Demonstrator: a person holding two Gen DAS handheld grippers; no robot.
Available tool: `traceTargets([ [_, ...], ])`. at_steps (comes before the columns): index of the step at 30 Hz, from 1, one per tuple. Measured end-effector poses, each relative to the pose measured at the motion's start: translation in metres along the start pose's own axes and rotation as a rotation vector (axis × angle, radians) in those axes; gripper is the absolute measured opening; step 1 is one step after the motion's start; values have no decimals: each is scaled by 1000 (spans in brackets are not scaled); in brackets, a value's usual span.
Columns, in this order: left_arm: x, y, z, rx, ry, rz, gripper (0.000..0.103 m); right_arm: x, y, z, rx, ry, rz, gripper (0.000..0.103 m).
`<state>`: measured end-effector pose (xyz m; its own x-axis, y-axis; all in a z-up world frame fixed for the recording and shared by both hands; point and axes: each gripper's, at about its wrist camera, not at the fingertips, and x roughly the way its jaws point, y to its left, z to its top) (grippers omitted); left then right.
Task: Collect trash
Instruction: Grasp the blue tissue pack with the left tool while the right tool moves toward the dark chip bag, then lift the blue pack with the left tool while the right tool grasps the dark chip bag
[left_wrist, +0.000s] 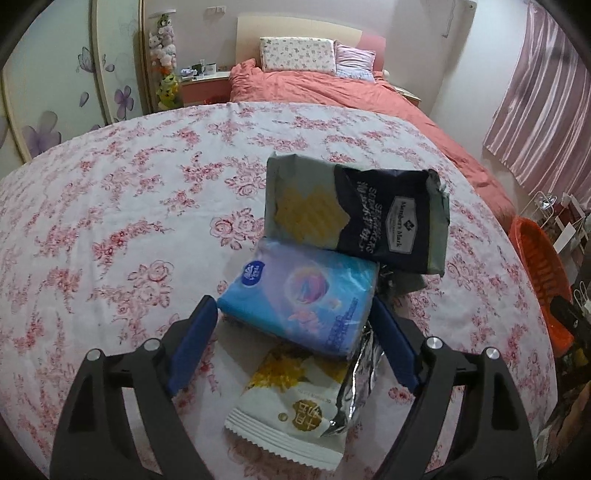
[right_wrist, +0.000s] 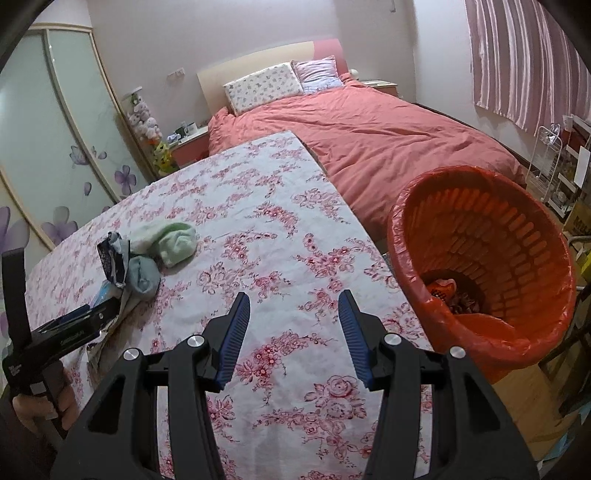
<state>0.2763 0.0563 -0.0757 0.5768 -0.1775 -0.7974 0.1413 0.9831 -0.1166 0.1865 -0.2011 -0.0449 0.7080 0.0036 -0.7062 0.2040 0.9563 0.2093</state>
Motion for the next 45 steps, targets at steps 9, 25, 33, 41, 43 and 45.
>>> traceTargets([
  [9, -14, 25, -3, -34, -35, 56, 77, 7, 11, -3, -20, 19, 11, 53],
  [25, -37, 108, -8, -139, -71, 278, 77, 15, 57, -11, -96, 47, 56, 54],
  [33, -25, 129, -15, -183, -19, 297, 78, 16, 97, -4, -144, 26, 142, 53],
  [41, -22, 131, -15, -194, -14, 289, 79, 28, 137, 17, -147, -4, 218, 53],
  [43, -22, 132, -15, -194, -14, 289, 79, 36, 148, 22, -150, 1, 228, 53],
  [45, -22, 132, -15, -194, -14, 288, 79, 44, 156, 24, -156, 9, 229, 53],
])
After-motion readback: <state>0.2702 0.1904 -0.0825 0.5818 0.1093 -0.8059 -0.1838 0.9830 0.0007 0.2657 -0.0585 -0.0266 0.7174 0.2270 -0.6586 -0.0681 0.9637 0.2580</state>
